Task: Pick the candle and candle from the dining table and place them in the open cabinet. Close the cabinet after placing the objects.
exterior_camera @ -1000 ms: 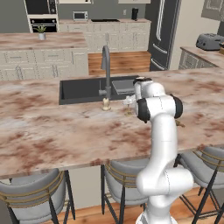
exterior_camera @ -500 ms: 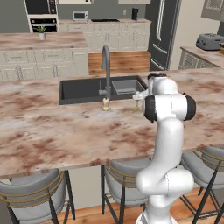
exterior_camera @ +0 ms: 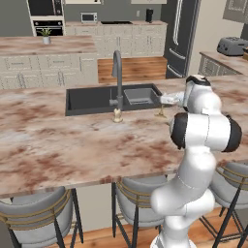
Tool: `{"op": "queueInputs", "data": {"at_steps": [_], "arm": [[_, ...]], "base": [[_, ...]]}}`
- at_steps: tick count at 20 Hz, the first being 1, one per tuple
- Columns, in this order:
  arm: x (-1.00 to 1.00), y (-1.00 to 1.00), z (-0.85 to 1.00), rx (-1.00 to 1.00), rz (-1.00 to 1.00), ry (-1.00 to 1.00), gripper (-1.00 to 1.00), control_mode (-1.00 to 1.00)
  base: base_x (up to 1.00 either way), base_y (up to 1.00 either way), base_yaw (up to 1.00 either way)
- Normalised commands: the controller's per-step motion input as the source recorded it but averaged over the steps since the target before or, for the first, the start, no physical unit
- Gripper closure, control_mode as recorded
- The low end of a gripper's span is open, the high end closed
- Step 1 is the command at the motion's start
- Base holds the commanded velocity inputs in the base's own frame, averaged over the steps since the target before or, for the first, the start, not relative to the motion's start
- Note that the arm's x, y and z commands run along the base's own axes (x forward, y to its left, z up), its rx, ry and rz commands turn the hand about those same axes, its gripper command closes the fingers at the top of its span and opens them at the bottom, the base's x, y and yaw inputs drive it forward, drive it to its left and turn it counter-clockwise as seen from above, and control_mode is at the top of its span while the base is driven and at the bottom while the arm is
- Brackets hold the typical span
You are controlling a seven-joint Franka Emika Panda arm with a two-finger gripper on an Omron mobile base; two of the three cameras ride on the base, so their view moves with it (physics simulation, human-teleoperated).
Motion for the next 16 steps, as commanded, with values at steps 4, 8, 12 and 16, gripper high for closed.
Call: {"op": "queueInputs", "data": {"at_steps": [4,8,12,16], "arm": [[-0.91,-0.01,1.0,0.07,0.0,-0.19,1.0,-1.0],[-0.79,0.0,1.0,0.02,0.0,-0.19,1.0,-1.0],[-0.85,0.0,0.97,0.0,0.0,-0.28,1.0,-1.0],[-0.76,0.0,0.73,-0.05,0.0,-0.21,1.0,-1.0]], "base": [[0.0,0.0,0.0],[0.0,0.0,0.0],[0.0,0.0,0.0],[0.0,0.0,0.0]]}}
